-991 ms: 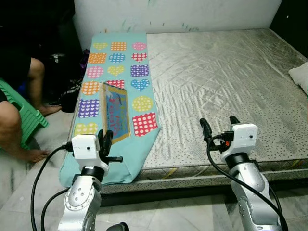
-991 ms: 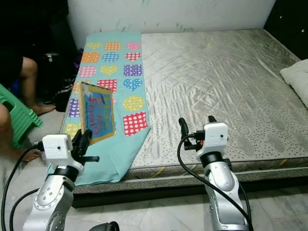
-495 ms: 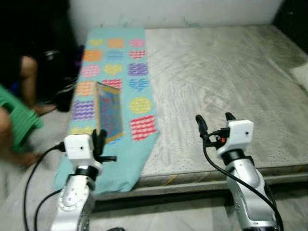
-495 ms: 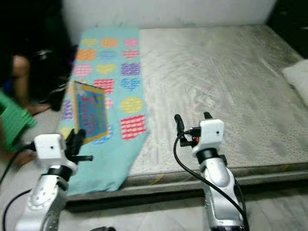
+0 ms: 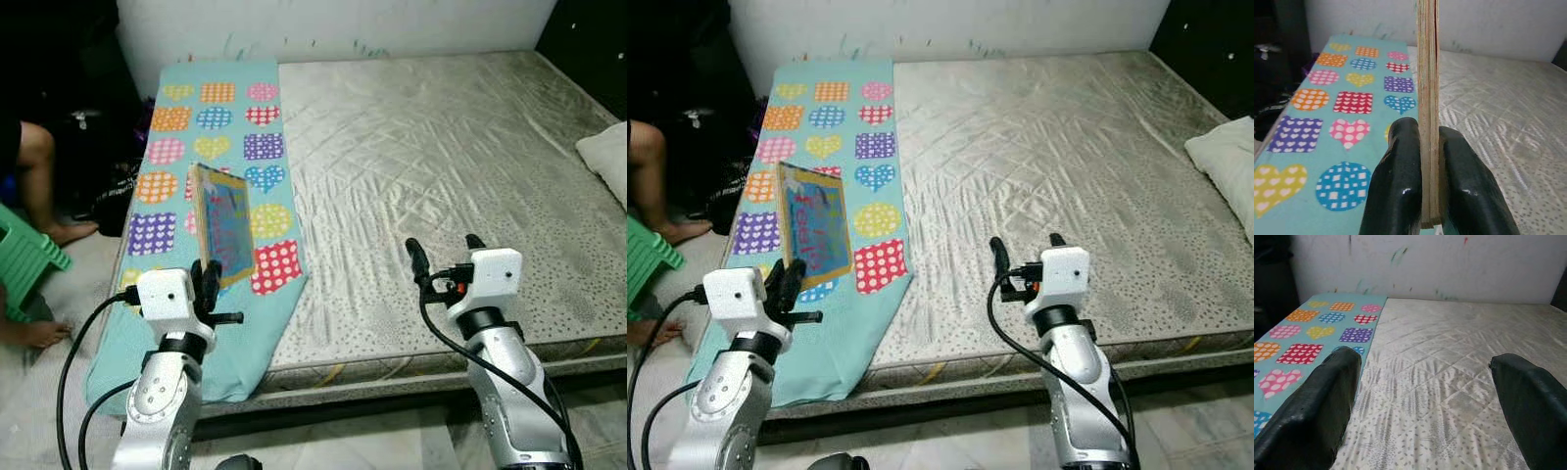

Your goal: Clean up the room

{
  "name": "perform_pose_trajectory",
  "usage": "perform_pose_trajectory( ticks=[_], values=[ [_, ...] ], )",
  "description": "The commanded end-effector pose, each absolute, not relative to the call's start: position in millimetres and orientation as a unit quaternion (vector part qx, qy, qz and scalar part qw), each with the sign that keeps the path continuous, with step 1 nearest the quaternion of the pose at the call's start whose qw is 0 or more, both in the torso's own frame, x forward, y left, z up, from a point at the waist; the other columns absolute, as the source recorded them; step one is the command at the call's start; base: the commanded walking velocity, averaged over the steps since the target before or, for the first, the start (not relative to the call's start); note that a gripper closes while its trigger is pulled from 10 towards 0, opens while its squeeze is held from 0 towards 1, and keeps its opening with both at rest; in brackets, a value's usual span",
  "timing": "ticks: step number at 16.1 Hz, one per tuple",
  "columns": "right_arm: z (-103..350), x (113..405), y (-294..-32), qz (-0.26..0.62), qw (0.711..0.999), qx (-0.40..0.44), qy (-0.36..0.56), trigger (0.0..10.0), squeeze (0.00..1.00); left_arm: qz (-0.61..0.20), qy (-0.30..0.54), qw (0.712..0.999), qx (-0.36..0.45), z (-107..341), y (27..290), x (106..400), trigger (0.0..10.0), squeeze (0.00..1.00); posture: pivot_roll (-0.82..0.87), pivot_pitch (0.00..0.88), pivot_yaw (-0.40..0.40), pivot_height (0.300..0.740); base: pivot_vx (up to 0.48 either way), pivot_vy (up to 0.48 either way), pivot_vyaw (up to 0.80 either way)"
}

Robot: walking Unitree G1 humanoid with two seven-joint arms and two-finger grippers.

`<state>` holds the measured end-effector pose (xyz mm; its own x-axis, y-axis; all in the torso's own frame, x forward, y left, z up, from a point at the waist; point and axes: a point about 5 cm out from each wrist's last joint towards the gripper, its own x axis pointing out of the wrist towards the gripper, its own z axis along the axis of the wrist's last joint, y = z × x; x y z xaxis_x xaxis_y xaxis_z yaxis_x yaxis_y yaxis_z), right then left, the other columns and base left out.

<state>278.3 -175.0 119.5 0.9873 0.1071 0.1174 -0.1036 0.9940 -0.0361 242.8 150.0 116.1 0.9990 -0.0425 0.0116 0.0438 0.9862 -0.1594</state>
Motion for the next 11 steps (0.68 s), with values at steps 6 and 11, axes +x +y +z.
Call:
perform_pose_trajectory(
  ticks=[6,11],
  values=[
    [118.9,278.0,-175.0,0.051,0.997,-0.014,-0.060,10.0,0.00,-0.026,-0.023,0.996,-0.082,123.8,148.0,242.2,10.0,0.00,-0.14,0.130,0.007,0.740,0.000,0.320,0.00],
    [118.2,277.8,-174.7,0.054,0.996,-0.024,-0.060,10.0,0.00,-0.027,-0.021,0.997,-0.074,123.5,148.2,241.9,10.0,0.00,-0.14,0.132,0.007,0.740,0.000,0.000,0.00]
  ],
)
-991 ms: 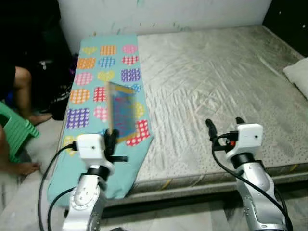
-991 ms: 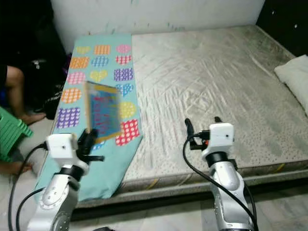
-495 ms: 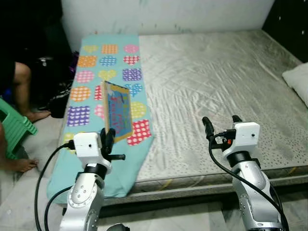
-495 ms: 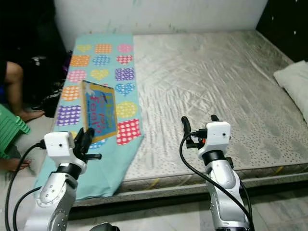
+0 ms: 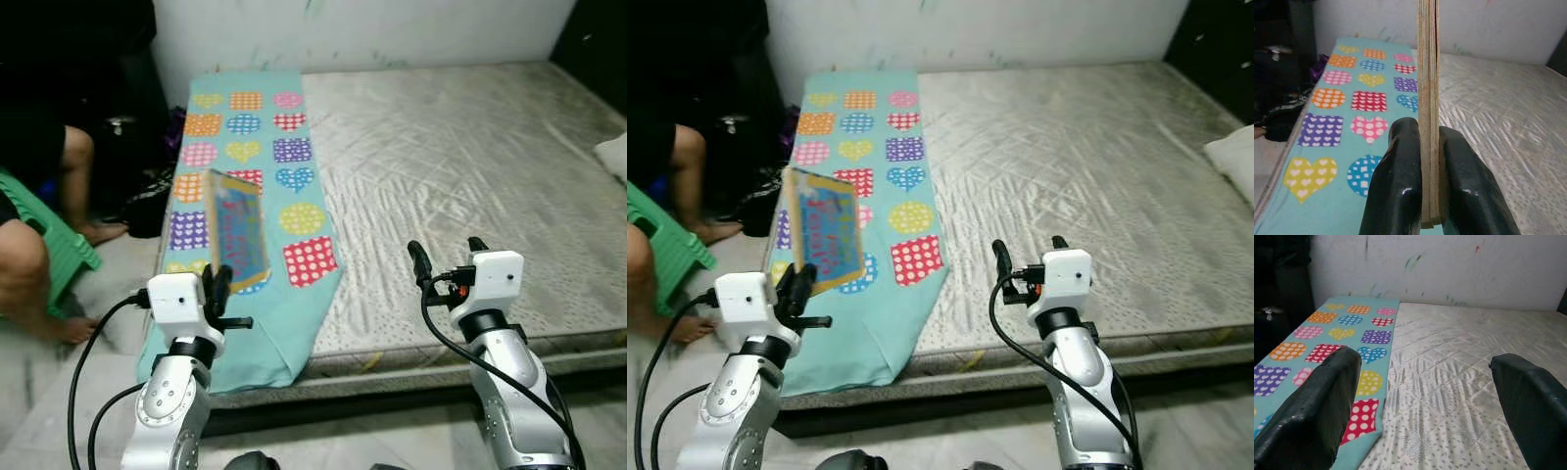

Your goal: Clean up the room

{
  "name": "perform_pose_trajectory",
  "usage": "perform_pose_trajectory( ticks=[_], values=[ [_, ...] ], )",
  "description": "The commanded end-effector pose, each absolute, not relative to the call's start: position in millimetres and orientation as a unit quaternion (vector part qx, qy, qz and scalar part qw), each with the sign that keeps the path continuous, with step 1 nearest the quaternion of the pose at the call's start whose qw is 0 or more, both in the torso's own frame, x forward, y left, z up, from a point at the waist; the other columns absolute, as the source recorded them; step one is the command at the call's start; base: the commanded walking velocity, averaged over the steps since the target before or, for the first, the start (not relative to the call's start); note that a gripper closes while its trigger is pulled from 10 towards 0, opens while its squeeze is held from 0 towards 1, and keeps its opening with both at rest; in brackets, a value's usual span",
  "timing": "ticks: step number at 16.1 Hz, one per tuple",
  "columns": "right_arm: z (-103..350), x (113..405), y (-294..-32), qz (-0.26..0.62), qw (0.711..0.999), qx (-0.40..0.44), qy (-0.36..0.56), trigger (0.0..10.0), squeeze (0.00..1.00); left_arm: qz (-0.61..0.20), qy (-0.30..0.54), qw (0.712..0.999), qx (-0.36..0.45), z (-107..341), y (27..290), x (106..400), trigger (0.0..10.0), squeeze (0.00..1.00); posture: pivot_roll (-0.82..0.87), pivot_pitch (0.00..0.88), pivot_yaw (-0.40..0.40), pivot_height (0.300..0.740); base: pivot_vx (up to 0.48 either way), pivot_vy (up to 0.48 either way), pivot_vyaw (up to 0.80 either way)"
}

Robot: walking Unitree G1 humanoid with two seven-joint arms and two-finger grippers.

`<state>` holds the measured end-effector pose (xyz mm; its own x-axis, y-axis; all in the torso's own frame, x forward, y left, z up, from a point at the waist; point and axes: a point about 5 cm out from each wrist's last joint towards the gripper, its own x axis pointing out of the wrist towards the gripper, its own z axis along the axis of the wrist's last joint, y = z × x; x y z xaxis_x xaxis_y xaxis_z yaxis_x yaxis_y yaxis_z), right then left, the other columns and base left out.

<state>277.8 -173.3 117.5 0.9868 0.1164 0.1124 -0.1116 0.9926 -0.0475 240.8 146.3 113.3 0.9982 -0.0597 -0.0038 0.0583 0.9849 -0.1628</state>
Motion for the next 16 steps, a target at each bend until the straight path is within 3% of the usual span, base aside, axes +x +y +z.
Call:
perform_pose_trajectory(
  ticks=[1,3,9,16],
  values=[
    [118.7,277.6,-174.5,0.057,0.996,-0.029,-0.060,10.0,0.00,-0.028,-0.021,0.997,-0.073,123.5,148.0,241.6,10.0,0.00,-0.14,0.135,0.008,0.740,0.000,-0.240,0.00],
    [119.3,277.8,-172.8,0.065,0.995,-0.045,-0.064,10.0,0.00,-0.028,-0.021,0.997,-0.074,123.7,147.6,241.4,10.0,0.00,-0.14,0.135,0.008,0.740,0.000,-0.244,0.00],
    [118.4,277.3,-172.1,0.064,0.995,-0.045,-0.063,10.0,0.00,-0.031,-0.021,0.997,-0.073,123.7,146.3,241.6,10.0,0.00,-0.14,0.137,0.007,0.740,0.000,-0.202,0.71],
    [116.4,277.9,-173.1,0.063,0.995,-0.046,-0.059,10.0,0.00,-0.032,-0.021,0.996,-0.075,123.7,145.1,242.0,10.0,0.00,-0.14,0.136,0.004,0.740,0.000,0.000,0.00]
  ],
)
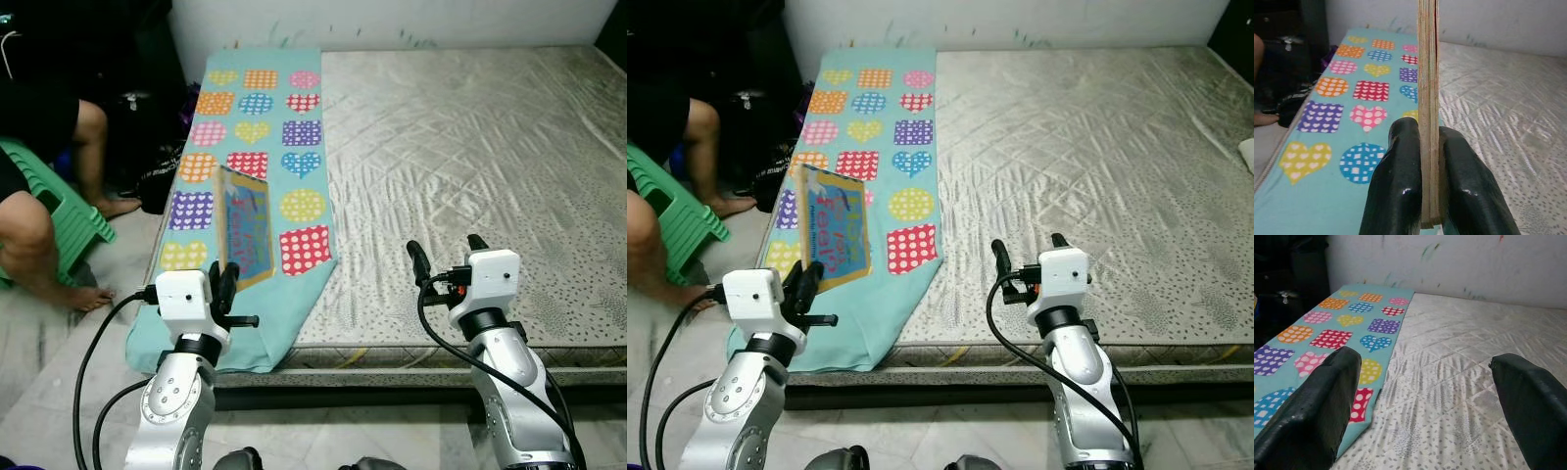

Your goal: Clean up the room

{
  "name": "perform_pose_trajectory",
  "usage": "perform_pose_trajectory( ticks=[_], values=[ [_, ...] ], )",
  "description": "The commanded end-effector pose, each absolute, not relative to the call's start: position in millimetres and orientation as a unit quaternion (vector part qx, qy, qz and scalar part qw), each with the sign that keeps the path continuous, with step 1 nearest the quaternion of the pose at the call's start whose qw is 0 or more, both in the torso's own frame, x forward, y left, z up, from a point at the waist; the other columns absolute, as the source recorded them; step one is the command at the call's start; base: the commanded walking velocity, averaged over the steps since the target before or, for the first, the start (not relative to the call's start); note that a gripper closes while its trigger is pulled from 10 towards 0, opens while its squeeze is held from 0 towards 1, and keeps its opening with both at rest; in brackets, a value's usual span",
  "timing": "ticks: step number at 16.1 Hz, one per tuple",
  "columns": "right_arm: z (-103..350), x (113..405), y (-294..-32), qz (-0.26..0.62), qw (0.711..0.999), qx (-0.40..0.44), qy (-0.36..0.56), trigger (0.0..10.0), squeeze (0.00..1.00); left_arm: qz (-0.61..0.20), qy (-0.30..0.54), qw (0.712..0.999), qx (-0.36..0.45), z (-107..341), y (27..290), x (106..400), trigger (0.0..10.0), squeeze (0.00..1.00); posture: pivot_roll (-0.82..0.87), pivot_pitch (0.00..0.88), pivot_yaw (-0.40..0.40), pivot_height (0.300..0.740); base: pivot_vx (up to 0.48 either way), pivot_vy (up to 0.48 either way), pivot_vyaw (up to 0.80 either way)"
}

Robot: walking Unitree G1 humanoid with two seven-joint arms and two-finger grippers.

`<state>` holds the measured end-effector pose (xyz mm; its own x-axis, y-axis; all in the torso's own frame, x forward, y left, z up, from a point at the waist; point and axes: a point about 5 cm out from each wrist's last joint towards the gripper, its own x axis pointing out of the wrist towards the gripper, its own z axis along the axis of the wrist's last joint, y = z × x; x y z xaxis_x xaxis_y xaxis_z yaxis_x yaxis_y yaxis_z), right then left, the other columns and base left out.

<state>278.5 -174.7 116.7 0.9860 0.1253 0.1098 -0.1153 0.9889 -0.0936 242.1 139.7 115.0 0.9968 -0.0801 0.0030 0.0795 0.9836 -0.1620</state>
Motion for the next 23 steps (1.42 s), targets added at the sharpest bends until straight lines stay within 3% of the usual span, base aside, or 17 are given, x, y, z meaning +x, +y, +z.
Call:
perform_pose_trajectory(
  ticks=[1,23],
  values=[
    [116.2,278.4,-173.1,0.062,0.995,-0.045,-0.058,10.0,0.00,-0.032,-0.021,0.996,-0.074,123.9,145.3,242.2,10.0,0.00,-0.14,0.135,0.005,0.740,0.000,-0.240,0.00],
    [112.0,281.7,-172.5,0.064,0.996,-0.044,-0.054,10.0,0.00,-0.033,-0.021,0.996,-0.075,122.7,143.5,243.2,10.0,0.00,-0.13,0.116,0.002,0.740,0.000,-0.354,0.00]
  ],
)
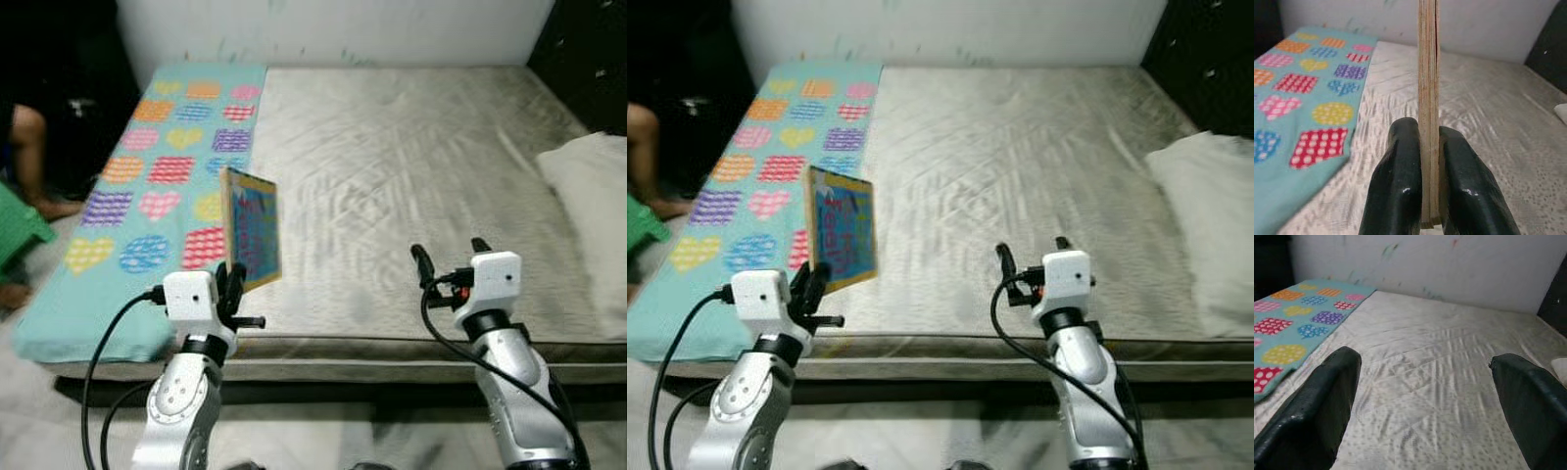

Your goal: Clean up the room

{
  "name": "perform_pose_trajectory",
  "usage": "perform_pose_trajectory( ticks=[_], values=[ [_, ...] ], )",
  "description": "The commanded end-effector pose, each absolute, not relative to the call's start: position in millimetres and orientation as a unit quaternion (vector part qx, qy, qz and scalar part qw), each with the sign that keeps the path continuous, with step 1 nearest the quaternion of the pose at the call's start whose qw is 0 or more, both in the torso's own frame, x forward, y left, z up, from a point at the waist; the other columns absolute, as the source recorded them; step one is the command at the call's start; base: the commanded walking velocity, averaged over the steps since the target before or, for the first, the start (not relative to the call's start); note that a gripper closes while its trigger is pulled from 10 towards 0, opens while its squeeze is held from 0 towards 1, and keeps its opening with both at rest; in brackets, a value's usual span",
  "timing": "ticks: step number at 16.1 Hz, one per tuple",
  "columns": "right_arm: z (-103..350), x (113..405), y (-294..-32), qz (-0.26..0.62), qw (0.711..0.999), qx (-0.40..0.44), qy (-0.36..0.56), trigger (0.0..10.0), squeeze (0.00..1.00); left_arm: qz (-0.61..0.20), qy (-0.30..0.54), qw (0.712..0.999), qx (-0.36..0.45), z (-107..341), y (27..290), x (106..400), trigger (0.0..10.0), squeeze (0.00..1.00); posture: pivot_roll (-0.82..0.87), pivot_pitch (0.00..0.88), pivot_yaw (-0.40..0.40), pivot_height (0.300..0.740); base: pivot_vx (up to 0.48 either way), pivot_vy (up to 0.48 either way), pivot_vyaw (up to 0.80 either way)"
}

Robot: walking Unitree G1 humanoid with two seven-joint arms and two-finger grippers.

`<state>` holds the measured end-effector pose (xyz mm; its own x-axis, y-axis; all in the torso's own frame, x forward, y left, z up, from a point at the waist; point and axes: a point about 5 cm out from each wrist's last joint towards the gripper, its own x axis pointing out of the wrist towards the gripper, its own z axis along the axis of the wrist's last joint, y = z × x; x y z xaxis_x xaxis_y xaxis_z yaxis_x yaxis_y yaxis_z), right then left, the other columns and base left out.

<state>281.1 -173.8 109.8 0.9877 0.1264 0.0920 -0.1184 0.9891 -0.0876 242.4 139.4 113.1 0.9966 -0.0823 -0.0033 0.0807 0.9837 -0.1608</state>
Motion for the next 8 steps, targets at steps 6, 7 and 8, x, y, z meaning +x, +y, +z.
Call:
perform_pose_trajectory(
  ticks=[6,7,8],
  values=[
    [111.6,281.6,-174.2,0.060,0.996,-0.041,-0.053,10.0,0.00,-0.065,-0.042,0.993,-0.090,128.1,139.4,241.8,10.0,0.00,-0.14,0.121,0.004,0.740,0.000,0.000,0.00],
    [111.6,281.6,-174.4,0.060,0.996,-0.041,-0.053,10.0,0.00,-0.065,-0.042,0.993,-0.090,128.2,139.4,241.8,10.0,0.00,-0.14,0.121,0.004,0.740,0.000,0.000,0.00],
    [111.5,281.9,-174.4,0.060,0.996,-0.040,-0.053,10.0,0.00,-0.067,-0.043,0.993,-0.092,128.1,139.3,241.9,10.0,0.00,-0.14,0.120,0.005,0.740,0.255,0.000,0.00]
  ],
)
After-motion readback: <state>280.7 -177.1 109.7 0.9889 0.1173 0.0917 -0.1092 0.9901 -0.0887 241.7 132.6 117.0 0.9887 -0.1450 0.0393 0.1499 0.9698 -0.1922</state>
